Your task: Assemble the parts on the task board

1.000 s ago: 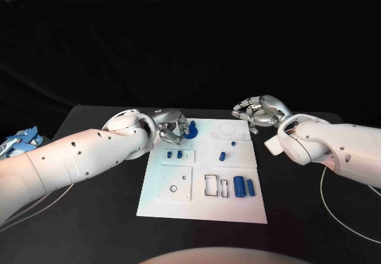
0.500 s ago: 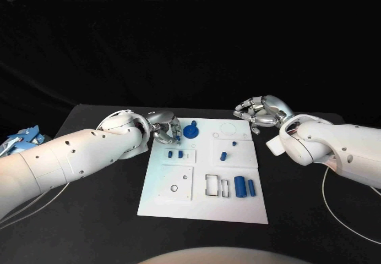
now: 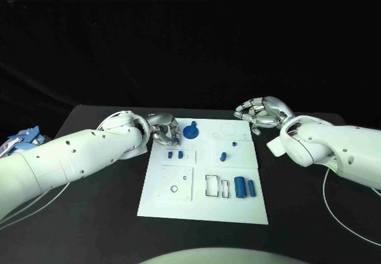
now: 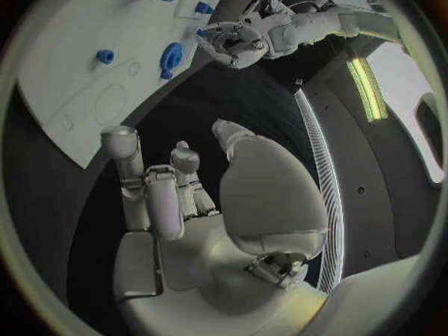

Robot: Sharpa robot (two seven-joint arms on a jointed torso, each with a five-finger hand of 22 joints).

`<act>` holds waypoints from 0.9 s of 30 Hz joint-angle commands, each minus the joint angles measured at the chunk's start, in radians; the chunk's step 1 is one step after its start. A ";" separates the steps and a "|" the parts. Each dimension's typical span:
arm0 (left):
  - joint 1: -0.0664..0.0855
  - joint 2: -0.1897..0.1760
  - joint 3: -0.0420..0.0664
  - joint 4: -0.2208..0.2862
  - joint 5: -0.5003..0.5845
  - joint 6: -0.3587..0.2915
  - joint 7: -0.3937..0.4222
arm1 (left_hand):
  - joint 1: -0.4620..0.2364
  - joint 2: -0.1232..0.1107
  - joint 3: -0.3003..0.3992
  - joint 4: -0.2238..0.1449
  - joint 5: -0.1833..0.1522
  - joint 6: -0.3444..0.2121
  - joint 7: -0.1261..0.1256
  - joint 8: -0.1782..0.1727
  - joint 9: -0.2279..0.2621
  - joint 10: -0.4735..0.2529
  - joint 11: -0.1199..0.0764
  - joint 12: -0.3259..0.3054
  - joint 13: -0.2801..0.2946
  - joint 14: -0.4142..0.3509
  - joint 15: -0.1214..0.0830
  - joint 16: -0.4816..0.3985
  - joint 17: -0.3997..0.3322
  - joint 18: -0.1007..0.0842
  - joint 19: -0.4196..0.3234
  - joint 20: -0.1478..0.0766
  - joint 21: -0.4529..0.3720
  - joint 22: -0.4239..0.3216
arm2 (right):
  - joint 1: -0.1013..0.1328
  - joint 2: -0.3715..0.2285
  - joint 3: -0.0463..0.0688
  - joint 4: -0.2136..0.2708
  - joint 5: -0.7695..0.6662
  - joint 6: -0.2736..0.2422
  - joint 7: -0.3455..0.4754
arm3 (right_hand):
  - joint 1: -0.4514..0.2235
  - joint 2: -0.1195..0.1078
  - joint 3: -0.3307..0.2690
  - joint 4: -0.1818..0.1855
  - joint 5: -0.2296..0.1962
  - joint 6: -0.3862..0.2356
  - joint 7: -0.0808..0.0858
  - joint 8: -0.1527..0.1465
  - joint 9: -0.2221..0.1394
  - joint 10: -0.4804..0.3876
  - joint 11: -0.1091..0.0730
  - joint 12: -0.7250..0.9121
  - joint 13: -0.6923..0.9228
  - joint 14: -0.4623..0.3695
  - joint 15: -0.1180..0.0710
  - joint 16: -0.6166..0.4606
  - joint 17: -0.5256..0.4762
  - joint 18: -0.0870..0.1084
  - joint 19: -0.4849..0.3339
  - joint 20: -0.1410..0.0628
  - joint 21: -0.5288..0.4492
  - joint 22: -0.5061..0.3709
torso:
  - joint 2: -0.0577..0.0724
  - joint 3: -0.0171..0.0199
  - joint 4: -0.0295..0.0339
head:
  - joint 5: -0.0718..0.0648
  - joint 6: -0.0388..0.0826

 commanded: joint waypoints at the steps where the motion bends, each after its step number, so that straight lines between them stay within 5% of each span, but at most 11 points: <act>1: 0.000 0.002 0.000 0.003 0.017 0.030 -0.004 | -0.011 0.003 -0.004 -0.002 -0.004 0.007 0.002 -0.005 0.001 0.007 -0.002 -0.003 -0.001 0.001 0.000 -0.003 -0.001 -0.019 0.005 0.002 -0.001 -0.001 | -0.001 0.000 0.000 0.001 -0.003 0.002 0.003 | 0.003 0.010 -0.001 0.006 0.004 0.000 0.011 0.005 -0.002 -0.004 -0.002 -0.001 -0.002 0.004 -0.002 -0.003 -0.001 0.019 -0.009 0.001 -0.005 -0.001 | 0.000 0.0002 0.0004 | 0.000 -0.001; 13: 0.000 0.016 -0.004 -0.011 0.022 0.034 -0.015 | -0.010 0.004 -0.004 -0.002 -0.004 0.008 0.001 -0.006 0.001 0.009 -0.002 -0.004 -0.002 0.000 -0.001 -0.004 -0.004 -0.019 0.004 0.002 -0.002 -0.002 | -0.001 0.000 0.000 0.001 -0.003 0.002 0.003 | 0.003 0.010 -0.001 0.006 0.004 0.000 0.011 0.005 -0.002 -0.004 -0.002 -0.001 -0.002 0.004 -0.002 -0.003 -0.001 0.019 -0.009 0.001 -0.005 -0.001 | 0.001 -0.0017 -0.0006 | -0.002 -0.002; 27: 0.000 0.025 -0.005 -0.018 0.021 0.062 -0.031 | -0.010 0.005 -0.005 -0.002 -0.004 0.008 0.001 -0.006 0.001 0.010 -0.002 -0.006 -0.002 -0.002 -0.001 -0.005 -0.009 -0.019 0.004 0.002 -0.002 -0.002 | -0.001 0.000 0.000 0.001 -0.003 0.003 0.003 | 0.003 0.010 -0.001 0.006 0.004 0.000 0.011 0.005 -0.002 -0.004 -0.002 -0.001 -0.002 0.004 -0.002 -0.003 -0.001 0.019 -0.009 0.001 -0.005 -0.001 | 0.000 0.0003 0.0003 | -0.004 -0.006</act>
